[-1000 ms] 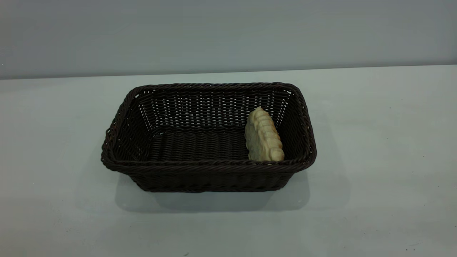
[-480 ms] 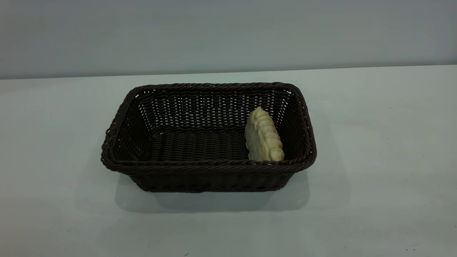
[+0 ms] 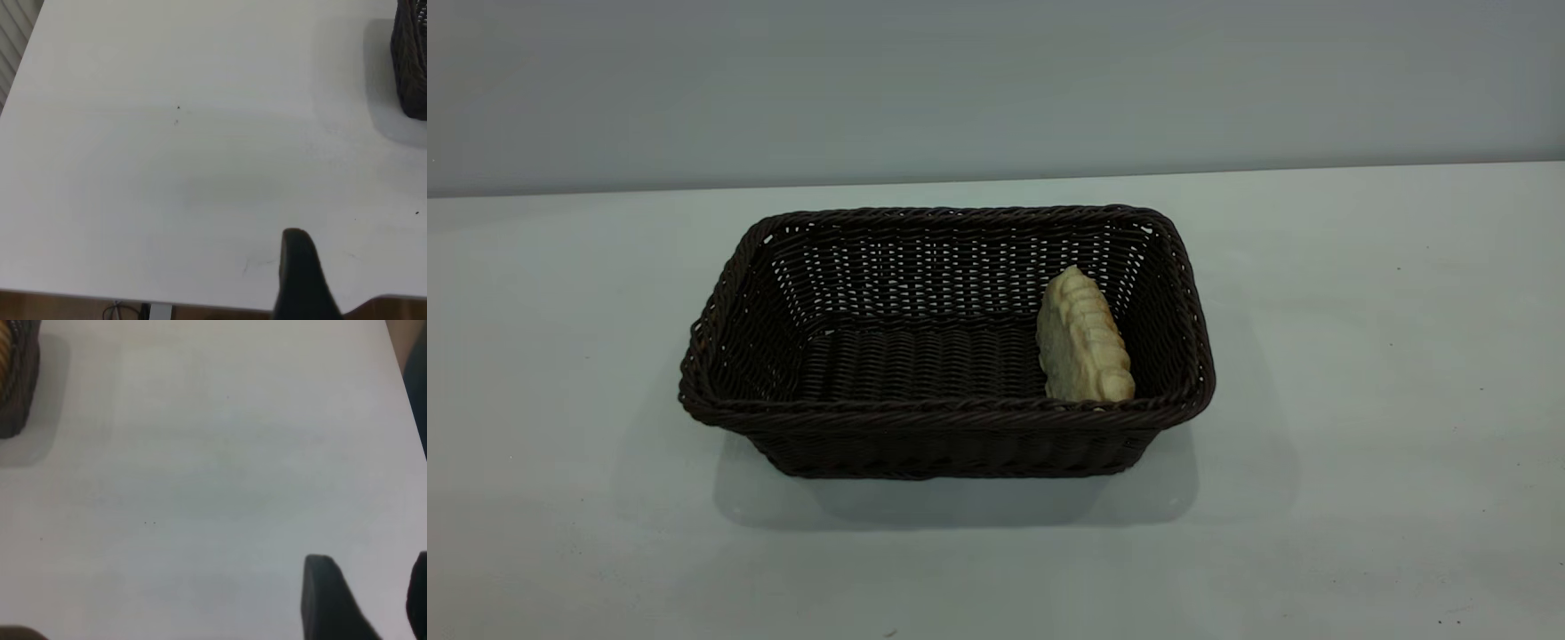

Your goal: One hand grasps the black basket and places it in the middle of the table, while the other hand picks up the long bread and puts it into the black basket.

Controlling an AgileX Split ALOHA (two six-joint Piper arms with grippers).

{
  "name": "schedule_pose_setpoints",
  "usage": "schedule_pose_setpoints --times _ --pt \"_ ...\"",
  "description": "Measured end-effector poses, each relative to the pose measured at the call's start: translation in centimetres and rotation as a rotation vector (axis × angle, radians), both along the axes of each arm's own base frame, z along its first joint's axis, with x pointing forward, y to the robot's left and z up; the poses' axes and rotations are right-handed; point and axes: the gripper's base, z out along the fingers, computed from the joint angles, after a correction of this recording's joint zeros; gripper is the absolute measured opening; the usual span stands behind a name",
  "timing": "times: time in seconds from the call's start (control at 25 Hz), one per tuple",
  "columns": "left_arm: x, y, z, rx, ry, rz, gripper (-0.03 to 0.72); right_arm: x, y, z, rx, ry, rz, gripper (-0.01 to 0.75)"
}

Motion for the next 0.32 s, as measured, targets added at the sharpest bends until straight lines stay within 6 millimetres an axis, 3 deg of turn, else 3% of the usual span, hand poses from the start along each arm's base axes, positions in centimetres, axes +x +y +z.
schedule_pose_setpoints --times 0.32 --pt "0.00 0.00 0.00 0.000 0.000 0.000 0.517 0.00 0.00 0.00 0.000 0.000 0.000 0.238"
